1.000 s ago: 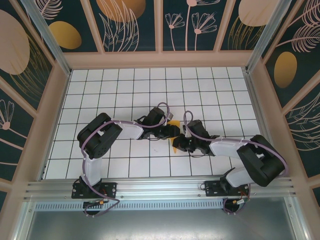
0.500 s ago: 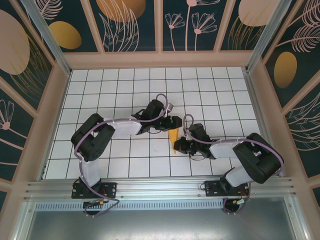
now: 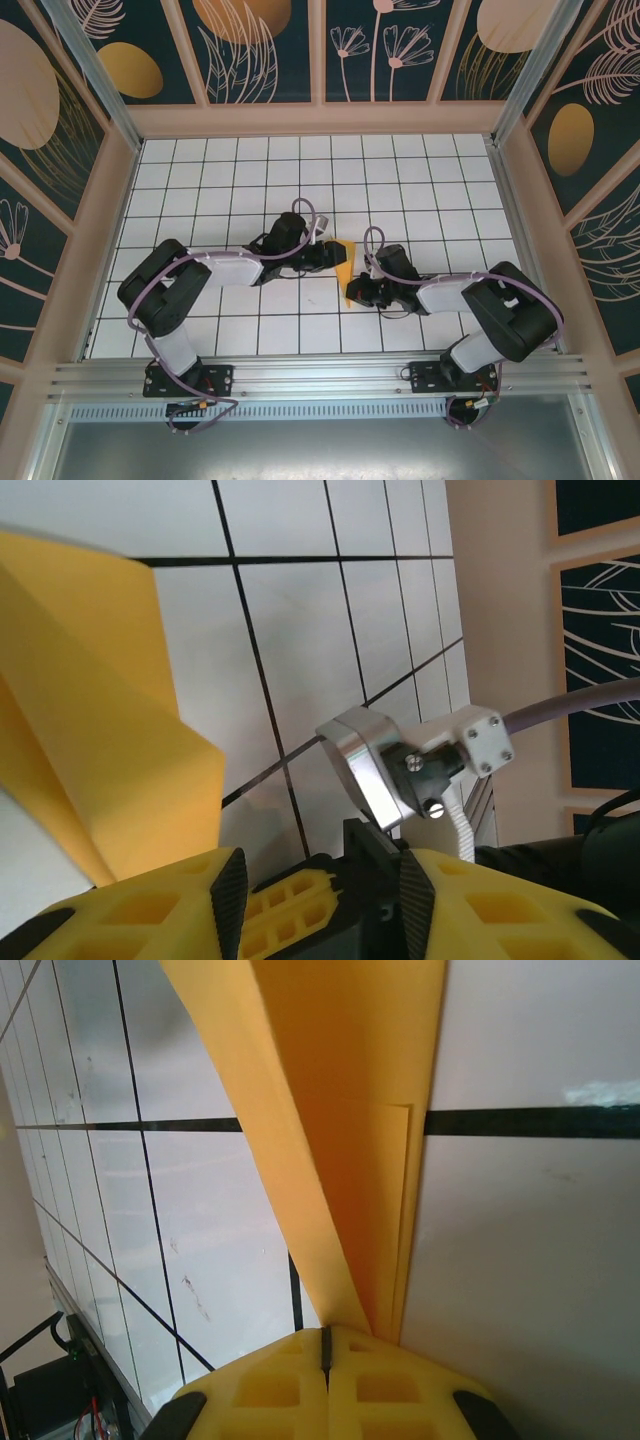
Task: Fold a paper plane with a square sheet of paper (pick it up from the middle)
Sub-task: Fold the wing for the fifth time at the center of the table.
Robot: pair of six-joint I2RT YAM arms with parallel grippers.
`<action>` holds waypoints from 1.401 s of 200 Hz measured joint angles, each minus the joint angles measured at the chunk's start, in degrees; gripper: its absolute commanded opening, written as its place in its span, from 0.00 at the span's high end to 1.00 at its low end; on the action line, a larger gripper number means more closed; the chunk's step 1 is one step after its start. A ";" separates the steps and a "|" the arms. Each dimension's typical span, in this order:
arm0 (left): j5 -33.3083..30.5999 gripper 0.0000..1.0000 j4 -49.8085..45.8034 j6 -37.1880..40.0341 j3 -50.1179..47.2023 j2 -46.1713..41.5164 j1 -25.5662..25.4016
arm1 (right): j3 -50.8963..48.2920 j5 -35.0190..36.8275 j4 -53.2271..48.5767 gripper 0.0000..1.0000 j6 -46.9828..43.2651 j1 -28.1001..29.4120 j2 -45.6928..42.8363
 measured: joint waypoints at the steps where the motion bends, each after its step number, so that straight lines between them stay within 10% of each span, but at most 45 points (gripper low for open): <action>1: 0.07 0.53 0.11 -0.07 -0.04 0.09 0.00 | 0.00 0.00 -0.02 0.95 0.00 0.00 0.00; 280: -4.42 0.59 -4.24 6.80 11.17 13.92 5.81 | 0.20 0.17 -6.14 0.97 -2.99 0.09 -2.91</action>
